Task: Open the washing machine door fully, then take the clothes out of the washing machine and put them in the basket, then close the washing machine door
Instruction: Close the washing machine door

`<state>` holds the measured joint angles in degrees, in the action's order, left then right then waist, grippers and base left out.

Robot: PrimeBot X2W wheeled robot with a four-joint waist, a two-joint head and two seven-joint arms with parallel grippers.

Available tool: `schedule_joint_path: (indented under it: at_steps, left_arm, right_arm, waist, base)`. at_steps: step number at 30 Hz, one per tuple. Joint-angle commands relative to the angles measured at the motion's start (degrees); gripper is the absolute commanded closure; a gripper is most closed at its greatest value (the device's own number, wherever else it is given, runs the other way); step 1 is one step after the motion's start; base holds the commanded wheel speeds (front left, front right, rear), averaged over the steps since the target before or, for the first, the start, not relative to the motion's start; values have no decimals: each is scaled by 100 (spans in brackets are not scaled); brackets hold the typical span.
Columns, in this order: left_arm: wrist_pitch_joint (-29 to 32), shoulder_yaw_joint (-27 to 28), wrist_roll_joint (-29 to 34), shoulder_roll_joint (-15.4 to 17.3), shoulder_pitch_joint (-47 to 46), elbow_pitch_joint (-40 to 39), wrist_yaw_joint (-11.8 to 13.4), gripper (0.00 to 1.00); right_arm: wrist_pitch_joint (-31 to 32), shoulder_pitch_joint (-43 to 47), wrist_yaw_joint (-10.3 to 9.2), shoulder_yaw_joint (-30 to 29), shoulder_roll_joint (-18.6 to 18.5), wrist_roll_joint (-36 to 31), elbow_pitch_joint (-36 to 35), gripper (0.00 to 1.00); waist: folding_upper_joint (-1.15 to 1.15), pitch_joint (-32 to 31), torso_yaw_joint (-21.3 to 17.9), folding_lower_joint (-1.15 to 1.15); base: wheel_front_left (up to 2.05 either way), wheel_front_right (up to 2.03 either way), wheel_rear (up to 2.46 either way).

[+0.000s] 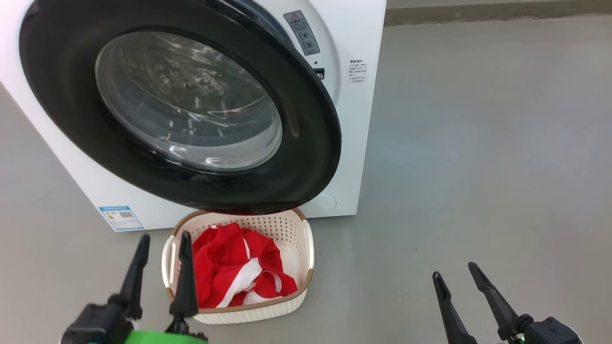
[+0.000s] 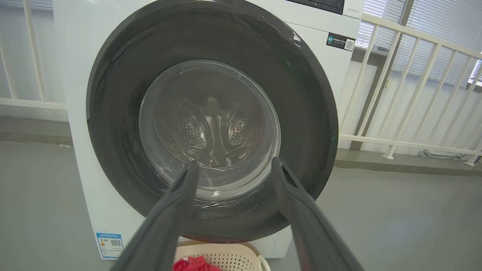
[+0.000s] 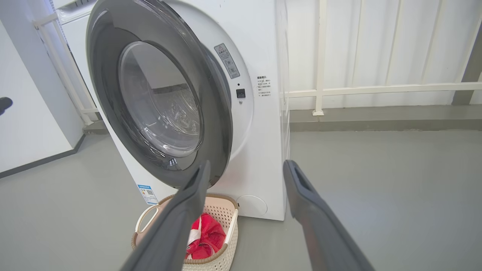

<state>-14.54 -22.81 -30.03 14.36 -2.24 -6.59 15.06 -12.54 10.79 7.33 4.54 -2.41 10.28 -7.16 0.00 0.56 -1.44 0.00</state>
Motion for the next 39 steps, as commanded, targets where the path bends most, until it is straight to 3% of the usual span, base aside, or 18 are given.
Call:
schedule_joint_path:
  at_steps: [1,7,20,39]
  left_arm:
    - [-45,258,145,72,-20,-119,20,0]
    - [-45,295,365,2,286,-142,6,0]
    - [-46,231,1543,70,700,-271,328,0]
    - [-46,236,1604,-94,696,-190,340,0]
  right_arm:
    - [-71,-72,16,135,-46,-2,-142,0]
    - [-86,-22,16,105,-46,-14,-163,0]
    - [-114,71,16,44,-46,20,-195,0]
    - [-144,96,16,-31,-46,52,-197,0]
  waist:
    - [0,-37,-3,0]
    - [0,-76,20,0]
    - [0,-145,82,0]
    - [0,-143,374,0]
  base:
    - [0,0,0]
    - [0,0,0]
    - [0,0,0]
    - [0,0,0]
